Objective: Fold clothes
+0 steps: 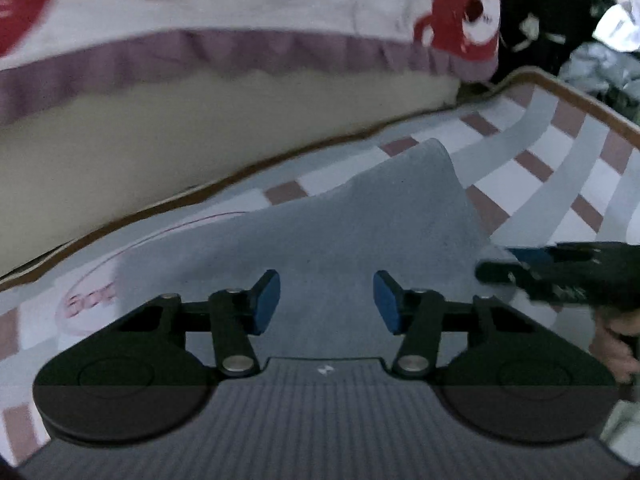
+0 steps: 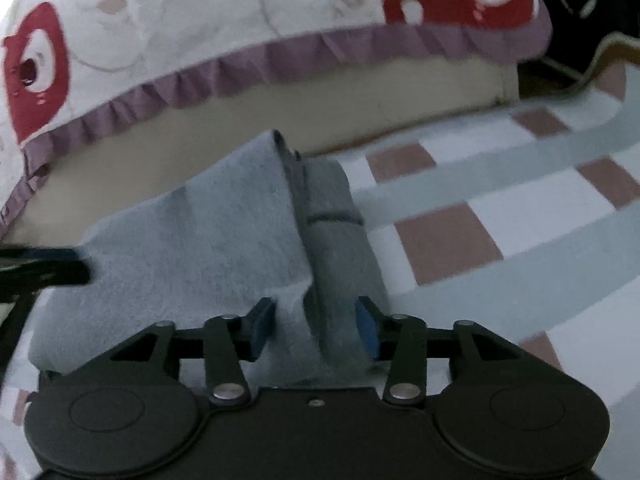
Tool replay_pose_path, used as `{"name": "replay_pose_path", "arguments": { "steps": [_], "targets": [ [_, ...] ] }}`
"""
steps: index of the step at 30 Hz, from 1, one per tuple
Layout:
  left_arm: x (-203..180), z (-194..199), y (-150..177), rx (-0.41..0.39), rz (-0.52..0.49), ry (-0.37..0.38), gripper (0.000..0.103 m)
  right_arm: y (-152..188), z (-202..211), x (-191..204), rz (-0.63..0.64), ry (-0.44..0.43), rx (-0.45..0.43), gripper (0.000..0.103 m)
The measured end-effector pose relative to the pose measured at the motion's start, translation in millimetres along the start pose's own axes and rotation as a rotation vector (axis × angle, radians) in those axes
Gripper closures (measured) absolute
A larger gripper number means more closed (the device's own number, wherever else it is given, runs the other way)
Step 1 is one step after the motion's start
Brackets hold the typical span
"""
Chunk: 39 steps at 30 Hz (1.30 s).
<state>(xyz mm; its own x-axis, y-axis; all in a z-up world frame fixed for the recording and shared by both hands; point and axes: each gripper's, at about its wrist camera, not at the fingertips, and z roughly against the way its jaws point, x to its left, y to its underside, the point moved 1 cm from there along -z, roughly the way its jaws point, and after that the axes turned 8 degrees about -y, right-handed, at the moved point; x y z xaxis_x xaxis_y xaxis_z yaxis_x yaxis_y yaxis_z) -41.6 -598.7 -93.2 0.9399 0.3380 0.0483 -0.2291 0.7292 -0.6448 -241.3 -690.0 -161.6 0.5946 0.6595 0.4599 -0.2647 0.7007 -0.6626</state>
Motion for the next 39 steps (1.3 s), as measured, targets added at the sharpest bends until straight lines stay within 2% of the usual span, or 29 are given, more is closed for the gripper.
{"name": "replay_pose_path", "arguments": {
  "steps": [2,4,6,7,10,12,13,15,16,17,18,19,21,23,26,27,29,30,31,32,33,34,35,37,39],
  "targets": [
    [-9.7,-19.0,-10.3,0.010,-0.002,0.011,0.053,-3.6,-1.0,-0.3,0.017,0.005,0.092,0.050],
    [-20.9,-35.7,-17.7,0.007,-0.024,0.011,0.076,-4.0,0.9,0.2,0.059,-0.006,0.131,0.050],
    [-38.3,-49.8,-18.8,-0.007,-0.112,-0.015,0.077,-5.9,2.5,-10.7,-0.011,-0.057,0.127,0.050],
    [-44.2,-56.4,-20.5,-0.008,-0.133,-0.024,0.081,-7.1,3.4,-16.3,-0.046,-0.082,0.124,0.051],
    [-47.5,-71.9,-32.2,-0.009,-0.093,-0.046,0.084,-11.1,8.8,-28.9,-0.105,-0.085,0.057,0.060],
    [-46.2,-76.7,-40.5,-0.027,-0.061,-0.079,0.084,-12.4,12.8,-27.5,-0.072,-0.031,0.006,0.069],
    [-45.6,-77.7,-44.2,-0.037,-0.047,-0.105,0.084,-12.8,14.5,-23.7,-0.032,0.014,-0.017,0.080],
    [-45.0,-72.8,-50.7,-0.045,-0.017,-0.144,0.084,-13.0,17.1,-13.8,0.082,0.142,-0.040,0.079],
    [-44.3,-65.4,-53.4,-0.047,0.007,-0.153,0.083,-13.5,19.8,-11.9,0.105,0.147,-0.055,0.079],
    [-42.4,-54.4,-54.3,-0.053,0.037,-0.158,0.082,-15.7,23.9,-14.4,0.071,0.109,-0.074,0.078],
    [-39.6,-41.6,-53.8,-0.064,0.069,-0.156,0.076,-17.9,28.1,-16.9,0.036,0.070,-0.093,0.077],
    [-36.7,-28.1,-51.8,-0.076,0.099,-0.149,0.065,-20.0,32.2,-19.5,0.001,0.029,-0.112,0.073],
    [-29.2,-2.9,-39.8,-0.096,0.140,-0.128,0.054,-22.5,37.8,-19.9,-0.050,-0.078,-0.152,0.068],
    [-21.1,14.0,-21.8,-0.087,0.157,-0.120,0.054,-24.2,41.1,-13.6,-0.047,-0.156,-0.173,0.053],
    [-13.7,20.8,10.9,-0.033,0.126,-0.144,0.054,-18.5,29.4,4.7,0.034,-0.198,-0.123,0.050],
    [-11.7,20.3,22.0,-0.016,0.114,-0.162,0.052,-15.4,23.7,9.5,0.059,-0.192,-0.102,0.050],
    [-7.4,17.6,42.9,0.018,0.094,-0.201,0.051,-8.9,12.7,11.9,0.095,-0.123,-0.064,0.050],
    [-6.2,17.7,51.6,0.023,0.064,-0.247,0.051,-6.1,8.1,11.3,0.104,-0.089,-0.048,0.052],
    [-6.4,19.7,56.9,0.016,-0.007,-0.342,0.050,-6.2,8.7,0.2,0.064,-0.063,-0.055,0.050],
    [-5.0,21.7,58.4,0.019,-0.091,-0.450,0.050,-6.3,9.4,-10.8,0.024,-0.036,-0.062,0.054],
    [3.0,25.1,56.2,0.031,-0.123,-0.514,0.049,-6.3,10.1,-21.9,-0.016,-0.009,-0.068,0.056],
    [16.1,30.4,52.0,0.043,-0.107,-0.539,0.048,-6.4,10.8,-32.9,-0.056,0.017,-0.075,0.055],
    [31.6,37.0,47.9,0.050,-0.056,-0.529,0.046,-6.4,11.5,-44.0,-0.096,0.044,-0.081,0.055],
    [66.7,49.7,47.1,0.056,0.141,-0.393,0.036,-6.4,12.9,-66.1,-0.176,0.097,-0.095,0.054],
    [96.3,54.6,58.0,0.066,0.318,-0.255,0.036,-6.4,14.3,-86.6,-0.256,0.138,-0.106,0.054]
  ]
}}
